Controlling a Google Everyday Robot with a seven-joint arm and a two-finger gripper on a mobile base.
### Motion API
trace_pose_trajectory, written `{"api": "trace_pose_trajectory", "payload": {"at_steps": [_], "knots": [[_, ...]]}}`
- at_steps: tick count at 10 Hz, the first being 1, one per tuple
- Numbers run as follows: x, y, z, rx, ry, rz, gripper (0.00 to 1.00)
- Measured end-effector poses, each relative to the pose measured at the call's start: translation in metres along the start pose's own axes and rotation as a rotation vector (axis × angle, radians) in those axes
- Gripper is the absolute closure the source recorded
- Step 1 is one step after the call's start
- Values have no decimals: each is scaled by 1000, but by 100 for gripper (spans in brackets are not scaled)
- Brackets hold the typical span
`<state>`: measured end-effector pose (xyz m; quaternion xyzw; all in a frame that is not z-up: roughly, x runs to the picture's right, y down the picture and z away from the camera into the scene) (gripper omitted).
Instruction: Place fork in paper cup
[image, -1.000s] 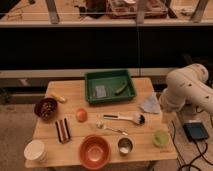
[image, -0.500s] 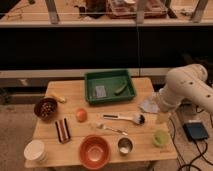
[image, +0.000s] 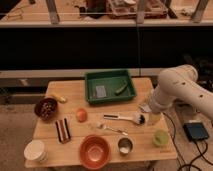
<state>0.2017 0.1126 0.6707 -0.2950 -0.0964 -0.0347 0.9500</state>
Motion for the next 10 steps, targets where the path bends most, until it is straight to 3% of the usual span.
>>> {"api": "trace_pose_trajectory", "payload": {"at_steps": [2, 4, 6, 10], "knots": [[-1, 0, 1, 1, -14, 6, 35], [-12, 4, 9, -6, -63, 18, 35], [-48, 2, 24, -23, -108, 26, 35], [-114, -10, 58, -54, -158, 36, 35]]}}
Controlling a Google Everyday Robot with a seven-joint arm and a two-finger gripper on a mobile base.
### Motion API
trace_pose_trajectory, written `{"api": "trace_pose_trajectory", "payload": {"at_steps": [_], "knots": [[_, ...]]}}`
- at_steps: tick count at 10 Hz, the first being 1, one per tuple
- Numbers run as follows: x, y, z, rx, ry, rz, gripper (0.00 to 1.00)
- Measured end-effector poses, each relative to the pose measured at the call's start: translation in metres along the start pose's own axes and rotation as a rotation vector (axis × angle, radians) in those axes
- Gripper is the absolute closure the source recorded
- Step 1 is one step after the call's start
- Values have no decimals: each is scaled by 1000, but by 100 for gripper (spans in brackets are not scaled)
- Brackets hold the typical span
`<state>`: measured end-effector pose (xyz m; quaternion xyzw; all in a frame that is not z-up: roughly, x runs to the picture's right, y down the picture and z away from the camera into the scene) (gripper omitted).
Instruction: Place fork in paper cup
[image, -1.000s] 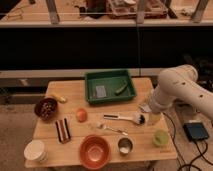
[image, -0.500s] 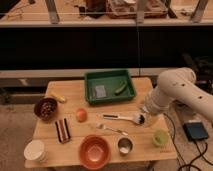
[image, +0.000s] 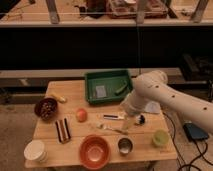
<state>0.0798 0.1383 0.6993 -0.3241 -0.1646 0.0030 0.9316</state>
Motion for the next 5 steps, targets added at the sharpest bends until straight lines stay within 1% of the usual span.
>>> {"api": "trace_pose_trajectory", "payload": {"at_steps": [1, 2, 3, 5], "knots": [[-6, -1, 19, -13, -19, 13, 35], [-7, 0, 37, -23, -32, 28, 35], [-7, 0, 49, -28, -40, 37, 35], [-6, 0, 78, -24, -71, 48, 35]]}}
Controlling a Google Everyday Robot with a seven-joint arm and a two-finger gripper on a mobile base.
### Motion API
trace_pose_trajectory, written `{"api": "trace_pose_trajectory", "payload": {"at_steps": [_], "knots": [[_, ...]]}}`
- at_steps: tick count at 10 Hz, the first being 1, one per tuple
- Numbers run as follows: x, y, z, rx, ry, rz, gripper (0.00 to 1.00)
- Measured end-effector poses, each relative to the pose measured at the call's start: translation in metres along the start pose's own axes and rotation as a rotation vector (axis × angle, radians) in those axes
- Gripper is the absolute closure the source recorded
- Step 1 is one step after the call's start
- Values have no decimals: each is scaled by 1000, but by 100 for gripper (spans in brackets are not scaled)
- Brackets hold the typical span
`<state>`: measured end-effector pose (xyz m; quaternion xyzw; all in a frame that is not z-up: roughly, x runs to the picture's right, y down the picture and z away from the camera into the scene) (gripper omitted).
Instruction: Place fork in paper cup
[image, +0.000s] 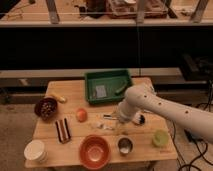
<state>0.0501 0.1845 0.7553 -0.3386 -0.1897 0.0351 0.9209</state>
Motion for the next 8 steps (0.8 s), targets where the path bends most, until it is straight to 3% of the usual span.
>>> {"api": "trace_pose_trajectory", "payload": {"at_steps": [6, 8], "knots": [[0, -1, 6, 9, -9, 1, 35], [0, -2, 9, 36, 13, -1, 35]]}}
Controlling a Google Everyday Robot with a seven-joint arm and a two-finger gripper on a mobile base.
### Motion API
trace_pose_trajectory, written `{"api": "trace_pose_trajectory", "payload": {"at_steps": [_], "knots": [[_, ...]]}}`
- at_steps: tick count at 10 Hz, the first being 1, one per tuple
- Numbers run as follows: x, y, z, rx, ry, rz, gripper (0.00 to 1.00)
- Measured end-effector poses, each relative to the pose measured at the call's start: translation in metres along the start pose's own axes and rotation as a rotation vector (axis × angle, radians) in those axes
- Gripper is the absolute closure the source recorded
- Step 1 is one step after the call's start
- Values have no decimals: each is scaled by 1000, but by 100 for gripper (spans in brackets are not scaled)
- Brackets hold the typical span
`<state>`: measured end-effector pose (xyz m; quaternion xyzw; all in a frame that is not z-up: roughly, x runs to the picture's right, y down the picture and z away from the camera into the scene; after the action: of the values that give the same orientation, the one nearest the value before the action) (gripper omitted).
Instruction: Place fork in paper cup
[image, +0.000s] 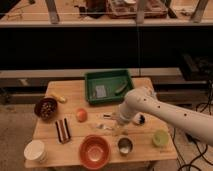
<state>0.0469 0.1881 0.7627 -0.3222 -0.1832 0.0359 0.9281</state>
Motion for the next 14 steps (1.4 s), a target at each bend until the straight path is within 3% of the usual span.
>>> {"api": "trace_pose_trajectory", "payload": {"at_steps": [2, 4, 9, 12, 14], "knots": [[-15, -8, 14, 37, 50, -10, 35], [-15, -14, 26, 42, 75, 2, 35], [5, -10, 67, -28, 67, 48, 35], [8, -7, 75, -39, 51, 68, 35], [6, -6, 75, -38, 43, 78, 42]]}}
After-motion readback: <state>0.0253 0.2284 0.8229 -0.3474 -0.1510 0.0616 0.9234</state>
